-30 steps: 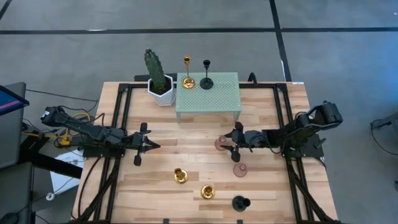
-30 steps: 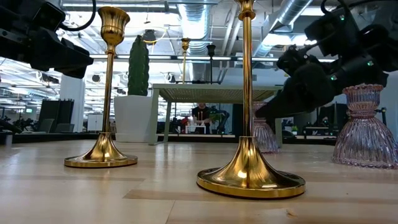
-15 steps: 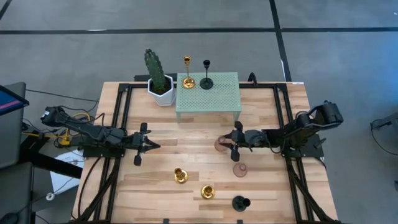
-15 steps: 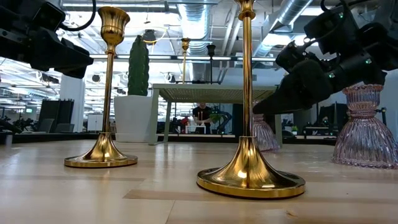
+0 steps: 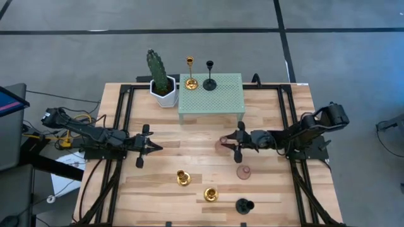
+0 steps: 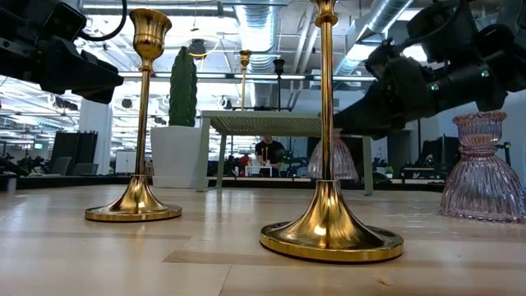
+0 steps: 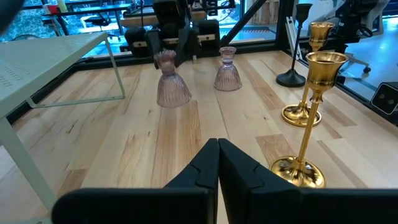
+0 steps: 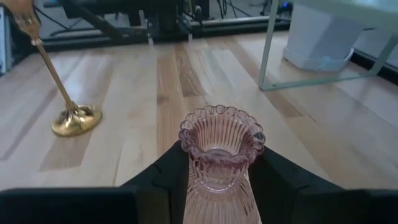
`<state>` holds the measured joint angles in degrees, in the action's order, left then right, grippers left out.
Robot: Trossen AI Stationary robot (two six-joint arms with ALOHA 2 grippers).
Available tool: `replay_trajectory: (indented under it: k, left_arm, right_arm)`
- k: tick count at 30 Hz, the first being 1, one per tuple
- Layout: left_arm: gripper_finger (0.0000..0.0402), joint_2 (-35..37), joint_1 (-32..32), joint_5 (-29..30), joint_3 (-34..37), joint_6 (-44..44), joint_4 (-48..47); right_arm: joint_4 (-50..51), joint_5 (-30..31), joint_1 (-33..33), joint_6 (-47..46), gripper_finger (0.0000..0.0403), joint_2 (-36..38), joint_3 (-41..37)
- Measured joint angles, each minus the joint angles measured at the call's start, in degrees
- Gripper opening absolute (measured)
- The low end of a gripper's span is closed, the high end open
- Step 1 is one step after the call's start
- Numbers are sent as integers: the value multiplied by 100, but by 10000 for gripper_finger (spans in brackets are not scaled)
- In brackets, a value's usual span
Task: Pick & Place candle stick holders
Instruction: Put the top pink glass candle holder on the shelf
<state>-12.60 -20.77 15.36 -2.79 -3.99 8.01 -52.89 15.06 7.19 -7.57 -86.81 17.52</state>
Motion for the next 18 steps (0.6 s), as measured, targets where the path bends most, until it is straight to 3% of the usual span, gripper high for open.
replay_trajectory:
  k: [7, 13, 18]
  left_arm:
    - [8, 0, 0, 0, 0, 0, -2]
    - [8, 0, 2, 1, 0, 0, 0]
    - [8, 0, 0, 2, 0, 0, -2]
  right_arm:
    - [628, -4, -29, -16, 117, 765, 193]
    - [2327, -2, -222, 164, 131, 1610, 775]
    - [3616, -4, -457, 434, 119, 2088, 1485]
